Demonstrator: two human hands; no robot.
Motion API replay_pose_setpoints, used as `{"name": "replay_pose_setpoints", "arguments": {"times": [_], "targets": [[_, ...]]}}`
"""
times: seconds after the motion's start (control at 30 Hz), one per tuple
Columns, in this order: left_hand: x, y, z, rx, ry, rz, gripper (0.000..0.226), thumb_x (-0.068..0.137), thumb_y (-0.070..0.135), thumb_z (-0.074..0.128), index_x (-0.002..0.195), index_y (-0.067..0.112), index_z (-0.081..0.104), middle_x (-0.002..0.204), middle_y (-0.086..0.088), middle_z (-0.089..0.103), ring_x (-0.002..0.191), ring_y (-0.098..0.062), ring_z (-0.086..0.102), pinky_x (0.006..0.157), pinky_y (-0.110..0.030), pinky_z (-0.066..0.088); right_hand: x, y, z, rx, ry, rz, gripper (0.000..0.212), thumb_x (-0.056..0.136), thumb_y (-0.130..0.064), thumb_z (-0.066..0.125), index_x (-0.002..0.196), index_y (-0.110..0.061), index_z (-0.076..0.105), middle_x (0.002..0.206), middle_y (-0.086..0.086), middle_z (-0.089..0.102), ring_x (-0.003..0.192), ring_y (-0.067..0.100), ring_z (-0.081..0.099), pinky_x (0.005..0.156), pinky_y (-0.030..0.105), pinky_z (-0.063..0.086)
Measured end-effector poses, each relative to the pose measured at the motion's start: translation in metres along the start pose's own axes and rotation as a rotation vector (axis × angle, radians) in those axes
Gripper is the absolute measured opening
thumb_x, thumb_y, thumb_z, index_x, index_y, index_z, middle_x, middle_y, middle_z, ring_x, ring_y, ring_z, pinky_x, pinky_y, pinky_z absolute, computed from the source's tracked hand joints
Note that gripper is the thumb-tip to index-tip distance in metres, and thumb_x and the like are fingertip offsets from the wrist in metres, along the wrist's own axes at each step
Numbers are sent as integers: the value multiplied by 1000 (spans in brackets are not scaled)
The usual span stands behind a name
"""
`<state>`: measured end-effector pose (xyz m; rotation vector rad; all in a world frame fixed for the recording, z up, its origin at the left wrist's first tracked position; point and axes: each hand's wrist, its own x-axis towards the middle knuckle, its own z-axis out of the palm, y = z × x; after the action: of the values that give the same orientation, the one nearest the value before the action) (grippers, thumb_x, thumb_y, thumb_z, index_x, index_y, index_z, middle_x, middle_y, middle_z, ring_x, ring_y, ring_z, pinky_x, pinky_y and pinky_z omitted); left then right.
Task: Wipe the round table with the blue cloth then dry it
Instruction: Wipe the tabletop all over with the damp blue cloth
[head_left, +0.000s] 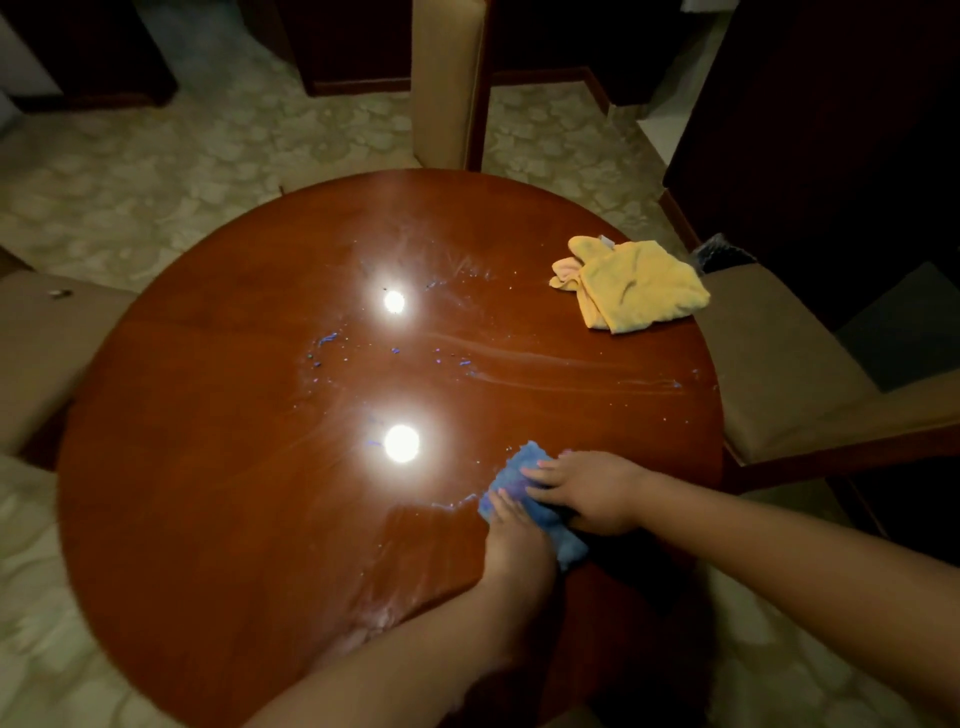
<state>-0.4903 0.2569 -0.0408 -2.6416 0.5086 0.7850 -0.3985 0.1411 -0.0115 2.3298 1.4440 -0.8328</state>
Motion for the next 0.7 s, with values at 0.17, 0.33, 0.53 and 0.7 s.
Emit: {"name": "replay_pose_setpoints", "arguments": {"times": [0.17, 0.33, 0.53, 0.7], "targets": [[0, 13, -9, -96, -69, 26, 69, 103, 37, 30, 145, -12, 6, 149, -39, 4, 136, -58, 5, 111, -61, 10, -11, -1, -1, -33, -87, -2, 66, 96, -33, 46, 153, -20, 15, 161, 2, 1, 147, 18, 6, 117, 36, 10], [-5, -25, -4, -143, -56, -25, 72, 103, 38, 28, 145, -14, 2, 150, -38, 4, 138, -55, 4, 113, -60, 6, 16, -8, -18, 14, -8, 19, 66, 96, -31, 47, 153, -21, 15, 161, -1, 1, 147, 17, 6, 116, 35, 7], [-14, -39, 1, -80, -32, 73, 62, 103, 33, 31, 147, -7, 12, 151, -36, 4, 140, -51, 3, 116, -53, 7, 1, -28, -8, 67, 14, 102, 72, 95, -36, 47, 154, -20, 9, 161, 2, 0, 147, 17, 7, 116, 32, 5], [-21, -42, 6, -73, -32, 91, 60, 104, 26, 28, 148, -6, 3, 153, -33, -3, 142, -48, -2, 116, -49, 6, 3, -45, -3, 134, -6, 206, 75, 96, -43, 44, 153, -22, 2, 161, 2, -6, 147, 16, -3, 117, 35, 0]]}}
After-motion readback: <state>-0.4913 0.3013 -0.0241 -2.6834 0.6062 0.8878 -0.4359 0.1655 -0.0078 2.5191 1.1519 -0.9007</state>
